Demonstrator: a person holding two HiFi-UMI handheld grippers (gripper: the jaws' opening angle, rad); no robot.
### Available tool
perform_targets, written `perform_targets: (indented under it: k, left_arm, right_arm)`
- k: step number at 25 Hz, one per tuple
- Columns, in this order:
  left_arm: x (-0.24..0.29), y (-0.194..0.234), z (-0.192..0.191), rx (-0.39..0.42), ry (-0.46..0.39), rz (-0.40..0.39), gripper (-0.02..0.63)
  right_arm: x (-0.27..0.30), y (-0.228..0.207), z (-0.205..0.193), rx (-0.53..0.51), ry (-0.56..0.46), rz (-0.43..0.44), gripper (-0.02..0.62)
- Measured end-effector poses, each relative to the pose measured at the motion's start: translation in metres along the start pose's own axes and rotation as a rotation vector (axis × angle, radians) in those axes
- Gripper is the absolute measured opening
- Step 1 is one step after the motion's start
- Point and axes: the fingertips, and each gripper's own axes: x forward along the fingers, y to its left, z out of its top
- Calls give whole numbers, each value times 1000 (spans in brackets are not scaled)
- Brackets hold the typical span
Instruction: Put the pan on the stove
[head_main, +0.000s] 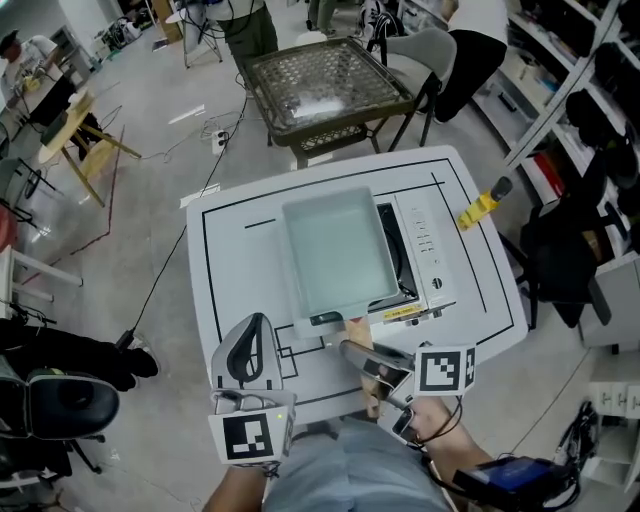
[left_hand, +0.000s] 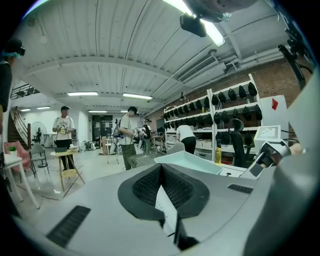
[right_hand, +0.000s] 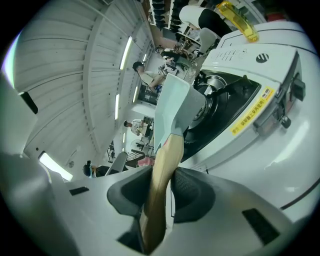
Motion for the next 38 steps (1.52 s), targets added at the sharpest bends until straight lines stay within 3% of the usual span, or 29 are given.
perform_targets:
  k: [24, 29, 33, 38]
  left_arm:
    - [37, -20, -4, -11, 9, -23, 18]
    - [32, -17, -7, -15, 13, -14, 18]
    - [28, -16, -4, -14, 5, -11, 18]
    - [18, -14, -3, -6, 4, -11, 18]
  right_arm:
    - [-15, -24, 31, 74, 17, 1, 133]
    - [-14, -20, 34, 72, 12, 58, 144]
    - [-17, -19, 38, 71, -21, 83, 192]
    - [-36, -25, 47, 52, -112, 71, 206]
